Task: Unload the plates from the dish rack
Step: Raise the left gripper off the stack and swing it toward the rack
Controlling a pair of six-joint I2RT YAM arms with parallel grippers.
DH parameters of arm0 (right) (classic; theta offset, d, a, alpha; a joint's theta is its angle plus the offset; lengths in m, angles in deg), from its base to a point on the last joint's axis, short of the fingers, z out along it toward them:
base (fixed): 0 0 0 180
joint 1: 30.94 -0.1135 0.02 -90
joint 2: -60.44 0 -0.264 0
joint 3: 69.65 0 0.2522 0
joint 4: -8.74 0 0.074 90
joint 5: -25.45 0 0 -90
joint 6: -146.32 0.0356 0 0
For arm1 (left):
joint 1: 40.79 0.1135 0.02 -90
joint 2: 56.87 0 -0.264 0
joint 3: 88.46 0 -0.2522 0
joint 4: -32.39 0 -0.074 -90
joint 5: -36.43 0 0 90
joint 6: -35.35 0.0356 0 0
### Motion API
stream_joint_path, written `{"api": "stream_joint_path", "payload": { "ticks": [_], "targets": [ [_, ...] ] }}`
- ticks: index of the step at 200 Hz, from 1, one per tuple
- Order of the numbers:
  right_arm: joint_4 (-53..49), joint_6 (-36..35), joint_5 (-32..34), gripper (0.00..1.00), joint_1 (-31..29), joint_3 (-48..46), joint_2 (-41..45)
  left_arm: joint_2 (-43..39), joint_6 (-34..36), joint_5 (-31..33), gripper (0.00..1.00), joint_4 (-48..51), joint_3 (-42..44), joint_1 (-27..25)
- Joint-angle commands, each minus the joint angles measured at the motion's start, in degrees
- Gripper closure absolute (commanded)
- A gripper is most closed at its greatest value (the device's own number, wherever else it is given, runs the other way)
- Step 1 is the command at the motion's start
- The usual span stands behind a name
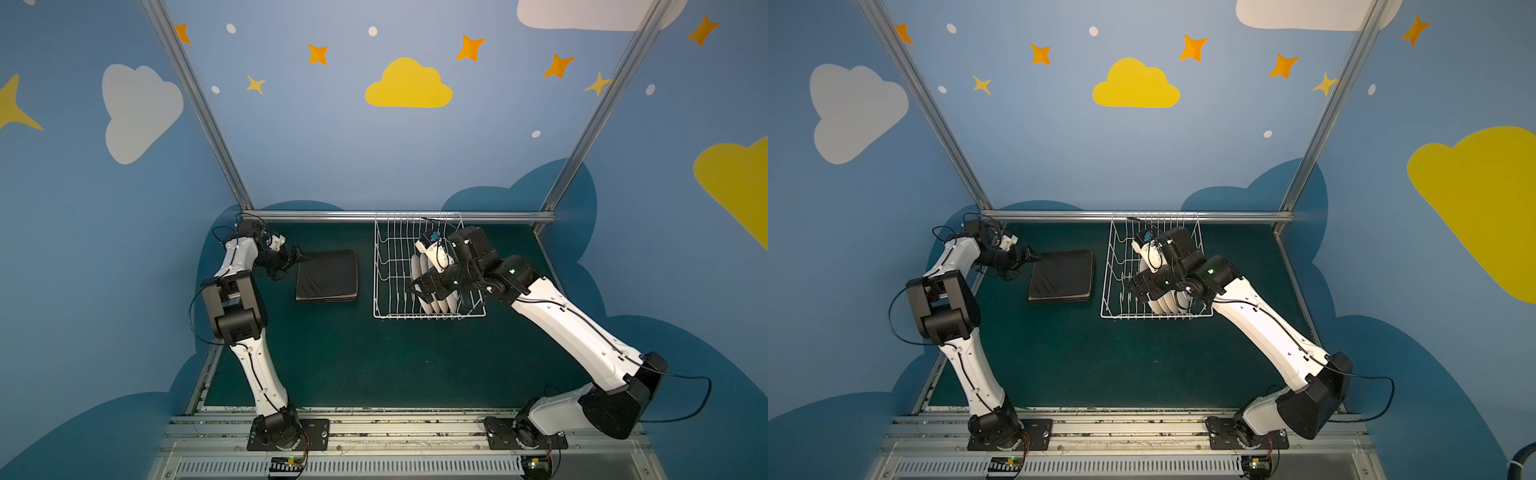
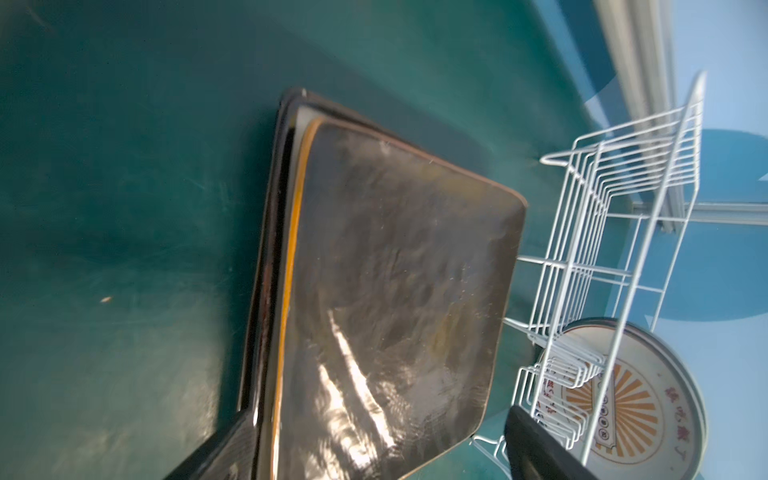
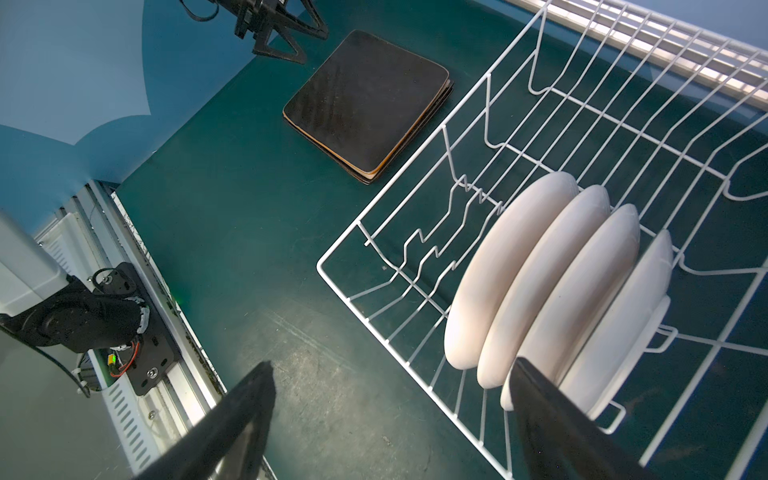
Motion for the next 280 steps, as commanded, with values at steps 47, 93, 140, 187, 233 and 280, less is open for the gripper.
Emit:
{"api": "stream_joint_path", "payload": {
  "ticks": [47, 93, 140, 187, 233, 280],
  "targets": [
    [3.99, 4.33, 8.99, 0.12, -0.19, -2.87, 5.91, -13.2, -4.15, -0.69, 0.0, -6.73, 1.74, -0.78],
    [5.1, 7.83, 11.53, 0.12, 0.03, -4.82, 8.98, -21.94, -3.02, 3.18, 0.01, -5.72, 1.94, -5.87],
    [8.43, 16.37, 12.93, 0.12, 0.17, -8.91, 12.11, -32.34, -5.05, 6.17, 0.01, -8.53, 7.41, -13.89],
    [7.53, 19.28, 12.06, 0.12, 0.51, -10.95, 13.38, -41.72, -9.77, 11.56, 0.03, -14.63, 17.31, -23.34],
    [5.17, 18.8, 11.11, 0.12, 0.6, -12.14, 13.76, -45.76, -15.57, 14.27, 0.05, -14.46, 22.27, -31.81],
    [5.4, 18.37, 11.11, 0.12, 1.52, -15.96, 16.08, -46.81, -21.54, 17.04, 0.09, -18.91, 28.15, -41.33]
  ]
}}
